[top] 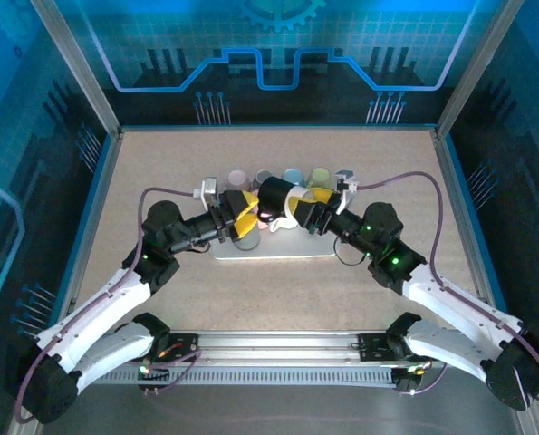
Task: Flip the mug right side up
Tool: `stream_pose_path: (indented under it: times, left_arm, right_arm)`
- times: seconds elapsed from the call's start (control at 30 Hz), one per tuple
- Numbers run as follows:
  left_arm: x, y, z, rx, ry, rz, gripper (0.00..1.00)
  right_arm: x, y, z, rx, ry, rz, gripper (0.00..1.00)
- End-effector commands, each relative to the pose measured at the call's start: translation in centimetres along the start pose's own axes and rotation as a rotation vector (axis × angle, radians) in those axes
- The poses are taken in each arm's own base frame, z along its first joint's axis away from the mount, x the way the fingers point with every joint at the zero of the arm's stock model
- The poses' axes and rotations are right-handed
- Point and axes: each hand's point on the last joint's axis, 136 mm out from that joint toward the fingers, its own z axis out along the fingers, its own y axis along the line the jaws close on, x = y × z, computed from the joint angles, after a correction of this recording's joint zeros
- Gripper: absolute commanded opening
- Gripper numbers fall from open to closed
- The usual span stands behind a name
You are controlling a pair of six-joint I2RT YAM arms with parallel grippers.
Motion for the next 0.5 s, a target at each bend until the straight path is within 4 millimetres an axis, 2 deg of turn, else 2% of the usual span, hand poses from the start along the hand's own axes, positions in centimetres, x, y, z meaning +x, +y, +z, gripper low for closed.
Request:
stream_pose_path:
  times: [0.0, 0.17, 0.3, 0.47]
  left_arm:
    - [0.5, 0.8, -0.3, -0.018, 0.007, -0.007, 0.84]
    - [0.3, 0.3, -0.1, 0.012, 0.007, -0.02, 0.84]
    - [0.3, -0.7, 0.7, 0.084, 0.037, -0.044, 0.84]
    - [0.3, -0.7, 1.8, 0.13, 0.067, -0.083, 0.78]
  right_arm:
    - [-6.6, 3.1, -1.7, -0.095, -0.29, -0.077, 0.29]
    - [-7.1, 3.1, -2.3, -0.109, -0.361, -0.126, 0.27]
    - [-7.0, 3.9, -2.2, -0.162, -0.373, -0.145, 0.29]
    - [-7.0, 4.8, -2.1, -0.214, -0.374, -0.149, 0.31]
